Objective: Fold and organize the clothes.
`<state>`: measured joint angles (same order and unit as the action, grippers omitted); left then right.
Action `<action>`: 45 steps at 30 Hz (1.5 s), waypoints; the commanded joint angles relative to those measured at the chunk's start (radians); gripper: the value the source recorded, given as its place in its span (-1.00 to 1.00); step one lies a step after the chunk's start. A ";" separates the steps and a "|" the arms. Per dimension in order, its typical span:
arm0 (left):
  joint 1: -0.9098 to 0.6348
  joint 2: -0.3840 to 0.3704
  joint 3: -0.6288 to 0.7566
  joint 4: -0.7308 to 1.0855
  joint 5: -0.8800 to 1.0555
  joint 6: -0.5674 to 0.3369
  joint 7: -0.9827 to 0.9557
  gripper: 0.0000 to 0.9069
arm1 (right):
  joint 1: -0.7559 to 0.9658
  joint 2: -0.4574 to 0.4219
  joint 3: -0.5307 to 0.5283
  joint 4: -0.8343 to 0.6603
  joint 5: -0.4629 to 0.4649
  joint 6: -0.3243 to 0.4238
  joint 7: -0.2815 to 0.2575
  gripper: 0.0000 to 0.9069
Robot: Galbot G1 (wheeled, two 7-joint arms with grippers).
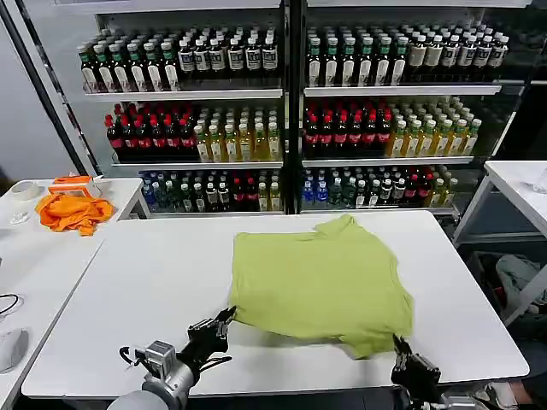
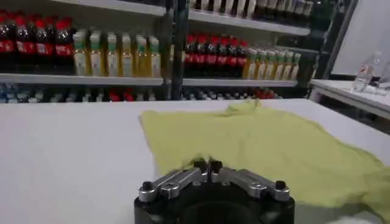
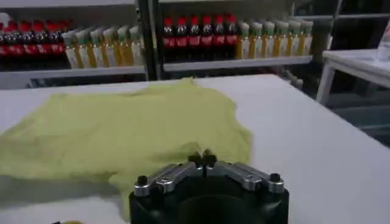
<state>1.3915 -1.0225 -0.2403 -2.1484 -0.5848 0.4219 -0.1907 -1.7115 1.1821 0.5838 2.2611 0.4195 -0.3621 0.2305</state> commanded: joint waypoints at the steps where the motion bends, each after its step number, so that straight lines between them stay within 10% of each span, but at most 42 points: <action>1: -0.074 -0.005 0.013 0.116 0.001 -0.004 0.002 -0.96 | 0.183 -0.106 0.012 -0.091 0.078 -0.020 0.002 -1.00; 29: -0.238 -0.100 0.089 0.292 0.092 -0.033 -0.025 -0.91 | 0.537 -0.113 -0.204 -0.425 0.003 -0.052 -0.016 -1.00; 31: -0.238 -0.101 0.089 0.292 0.093 -0.030 -0.024 -0.42 | 0.536 -0.104 -0.207 -0.430 -0.017 -0.069 -0.019 0.80; 32: -0.236 -0.100 0.089 0.290 0.093 -0.027 -0.022 -0.16 | 0.533 -0.096 -0.205 -0.430 -0.020 -0.069 -0.019 1.00; 34: -0.230 -0.099 0.088 0.287 0.094 -0.025 -0.019 1.00 | 0.526 -0.088 -0.199 -0.425 -0.020 -0.072 -0.021 1.00; 45: -0.149 -0.103 0.073 0.242 0.110 -0.026 -0.017 1.00 | 0.376 -0.059 -0.079 -0.330 -0.023 -0.070 -0.027 1.00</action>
<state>1.1993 -1.1184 -0.1676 -1.8947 -0.4872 0.3972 -0.2078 -1.2568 1.1087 0.4439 1.8955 0.4104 -0.4248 0.2047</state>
